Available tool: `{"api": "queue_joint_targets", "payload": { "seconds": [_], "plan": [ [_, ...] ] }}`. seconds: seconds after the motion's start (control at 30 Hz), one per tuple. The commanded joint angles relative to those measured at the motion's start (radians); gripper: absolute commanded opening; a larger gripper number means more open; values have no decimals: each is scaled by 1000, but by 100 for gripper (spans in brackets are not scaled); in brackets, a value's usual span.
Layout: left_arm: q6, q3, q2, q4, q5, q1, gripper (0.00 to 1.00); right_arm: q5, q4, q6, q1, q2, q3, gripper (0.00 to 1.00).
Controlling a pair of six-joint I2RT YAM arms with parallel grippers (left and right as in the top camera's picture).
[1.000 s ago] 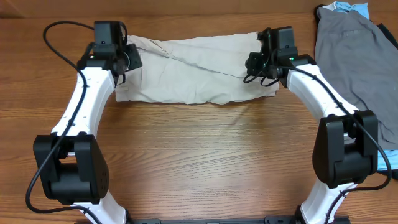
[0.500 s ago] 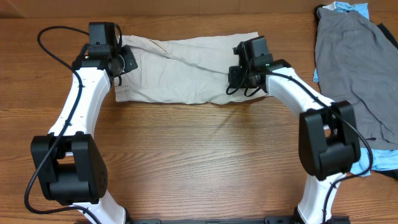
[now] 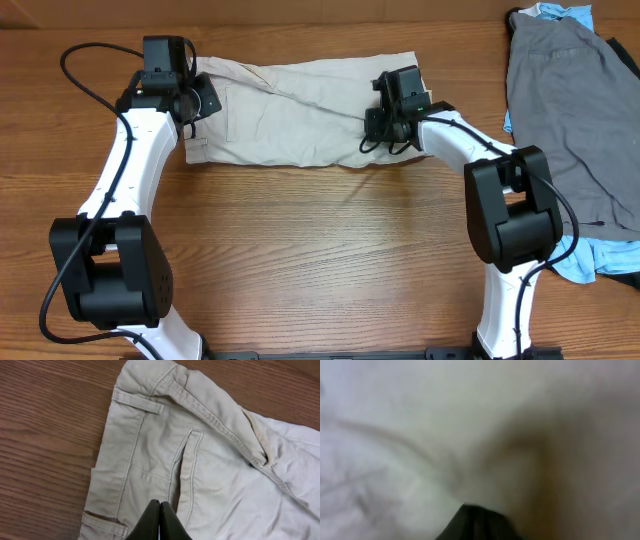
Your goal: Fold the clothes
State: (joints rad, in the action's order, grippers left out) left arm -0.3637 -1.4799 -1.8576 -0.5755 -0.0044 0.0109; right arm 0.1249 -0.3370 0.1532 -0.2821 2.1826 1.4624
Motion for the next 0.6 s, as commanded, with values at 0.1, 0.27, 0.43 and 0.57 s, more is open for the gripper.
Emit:
{"api": "queue_joint_targets", "payload": {
  "seconds": [0.1, 0.27, 0.43, 0.57],
  "plan": [
    [-8, -8, -19, 0, -6, -1, 4, -149, 204, 31, 3, 23, 14, 15],
    [-8, -8, -19, -7, -6, -1, 5, -229, 410, 62, 21, 23, 55, 15],
    [-10, -8, -19, -8, -5, -1, 4, -168, 348, 90, 64, 23, 223, 15],
    [-20, -8, -19, -7, -5, -1, 4, -95, 76, 78, 84, 23, 360, 15]
  ]
}}
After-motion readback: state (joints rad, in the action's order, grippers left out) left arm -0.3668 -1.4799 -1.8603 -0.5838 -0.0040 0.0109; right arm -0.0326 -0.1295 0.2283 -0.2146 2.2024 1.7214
